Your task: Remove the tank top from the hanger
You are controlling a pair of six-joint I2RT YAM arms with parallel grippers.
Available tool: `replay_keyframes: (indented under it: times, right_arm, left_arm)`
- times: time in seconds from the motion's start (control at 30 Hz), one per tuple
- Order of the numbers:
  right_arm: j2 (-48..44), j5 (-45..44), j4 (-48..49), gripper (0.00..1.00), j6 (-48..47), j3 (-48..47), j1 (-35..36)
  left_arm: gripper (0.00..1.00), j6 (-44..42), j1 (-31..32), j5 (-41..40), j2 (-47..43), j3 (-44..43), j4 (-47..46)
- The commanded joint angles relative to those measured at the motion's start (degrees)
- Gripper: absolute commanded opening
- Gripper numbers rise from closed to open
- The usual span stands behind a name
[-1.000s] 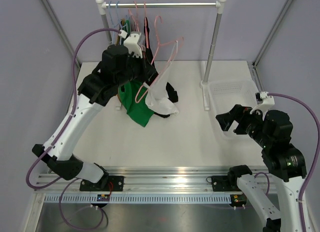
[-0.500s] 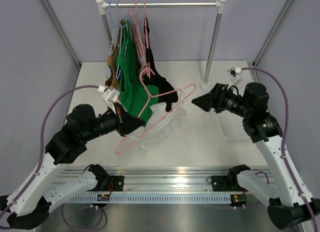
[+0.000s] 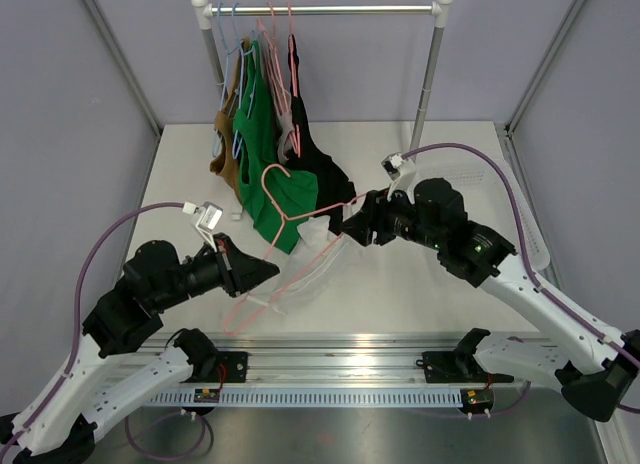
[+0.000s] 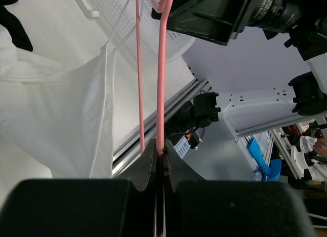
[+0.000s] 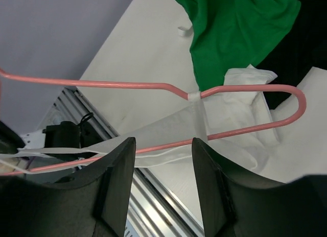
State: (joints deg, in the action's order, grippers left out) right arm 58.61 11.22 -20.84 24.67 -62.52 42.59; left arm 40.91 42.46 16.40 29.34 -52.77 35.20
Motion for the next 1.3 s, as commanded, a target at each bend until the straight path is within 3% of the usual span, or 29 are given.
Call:
replay_keyframes:
  times: [0.0, 0.3, 0.53, 0.7, 0.83, 1.0, 1.1, 1.27]
  right_arm:
    - [2.1, -9.4, 2.3, 0.55, -4.7, 0.2, 2.5]
    - [3.8, -13.6, 4.1, 0.49, -8.2, 1.0, 2.9]
    - [6.3, -12.9, 5.3, 0.32, -9.9, 0.6, 2.9]
    - [6.5, -12.2, 6.2, 0.3, -9.8, 0.7, 2.9]
    - [6.4, -13.9, 6.1, 0.0, -10.2, 0.7, 2.9]
    - [5.8, -22.8, 3.1, 0.0, -11.0, -0.5, 2.9]
    - [7.1, -32.2, -0.4, 0.0, -12.2, -3.0, 2.8]
    - [10.6, -38.6, -3.7, 0.0, -13.1, -6.1, 1.7]
  left_arm:
    - [0.0, 1.5, 0.2, 0.4, -1.0, 0.0, -1.5]
    - [0.0, 1.2, 0.2, 0.1, -1.4, 0.1, 0.0]
    - [0.0, 1.3, 0.2, 0.6, -1.7, 0.0, -0.8]
    - [0.0, 1.1, 0.2, 0.6, -1.6, 0.1, -0.8]
    - [0.0, 0.8, 0.2, 0.3, -1.6, 0.0, -0.5]
    - [0.0, -2.4, 0.2, -3.3, -0.9, -0.8, 4.2]
    - [0.0, -4.7, 0.2, -2.0, -0.6, -0.7, 6.0]
    - [0.0, -5.5, 0.2, 1.0, -1.7, 0.5, 5.4]
